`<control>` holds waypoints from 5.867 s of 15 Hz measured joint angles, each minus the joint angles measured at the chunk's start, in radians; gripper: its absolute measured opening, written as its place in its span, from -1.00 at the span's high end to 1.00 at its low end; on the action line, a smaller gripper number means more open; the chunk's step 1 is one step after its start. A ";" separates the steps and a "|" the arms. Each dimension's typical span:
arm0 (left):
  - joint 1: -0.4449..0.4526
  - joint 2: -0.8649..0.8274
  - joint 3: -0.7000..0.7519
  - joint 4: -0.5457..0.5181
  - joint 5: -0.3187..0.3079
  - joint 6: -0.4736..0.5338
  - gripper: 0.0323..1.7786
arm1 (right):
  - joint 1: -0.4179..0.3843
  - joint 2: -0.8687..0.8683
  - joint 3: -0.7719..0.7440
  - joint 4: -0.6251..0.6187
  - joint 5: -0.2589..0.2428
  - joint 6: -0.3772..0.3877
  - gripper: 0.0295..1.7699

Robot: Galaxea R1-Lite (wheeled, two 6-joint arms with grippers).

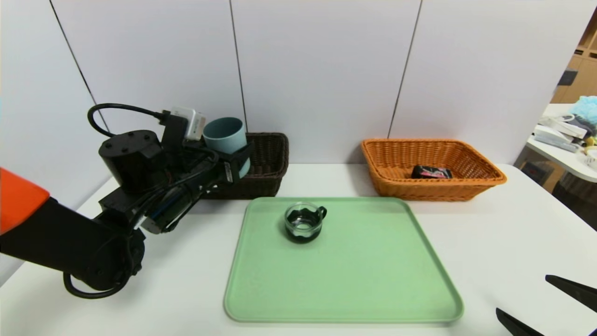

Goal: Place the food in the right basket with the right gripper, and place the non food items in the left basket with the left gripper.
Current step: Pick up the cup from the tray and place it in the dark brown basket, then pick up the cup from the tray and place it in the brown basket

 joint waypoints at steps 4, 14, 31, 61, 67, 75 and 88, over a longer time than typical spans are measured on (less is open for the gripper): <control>0.074 0.079 -0.101 0.020 -0.001 0.001 -0.29 | 0.000 0.000 0.005 0.000 0.000 0.000 -0.91; 0.130 0.193 -0.207 0.066 0.006 -0.006 -0.28 | 0.000 0.001 0.009 0.002 0.000 -0.001 -0.91; 0.125 0.131 -0.126 0.063 -0.038 -0.040 -0.82 | 0.000 -0.001 0.019 0.001 -0.004 -0.001 -0.91; 0.052 -0.419 -0.177 1.238 -0.634 0.460 -0.90 | -0.001 -0.268 0.021 0.222 -0.004 -0.001 -0.91; 0.051 -0.394 -0.387 1.610 -0.502 0.635 -0.90 | -0.001 -0.293 0.021 0.234 -0.004 -0.001 -0.91; 0.035 -0.408 -0.559 1.985 -0.286 0.831 -0.90 | -0.001 -0.321 0.033 0.256 0.001 0.005 -0.91; -0.076 -0.193 -0.701 1.968 -0.341 0.899 -0.90 | -0.021 -0.422 0.068 0.310 0.001 0.003 -0.91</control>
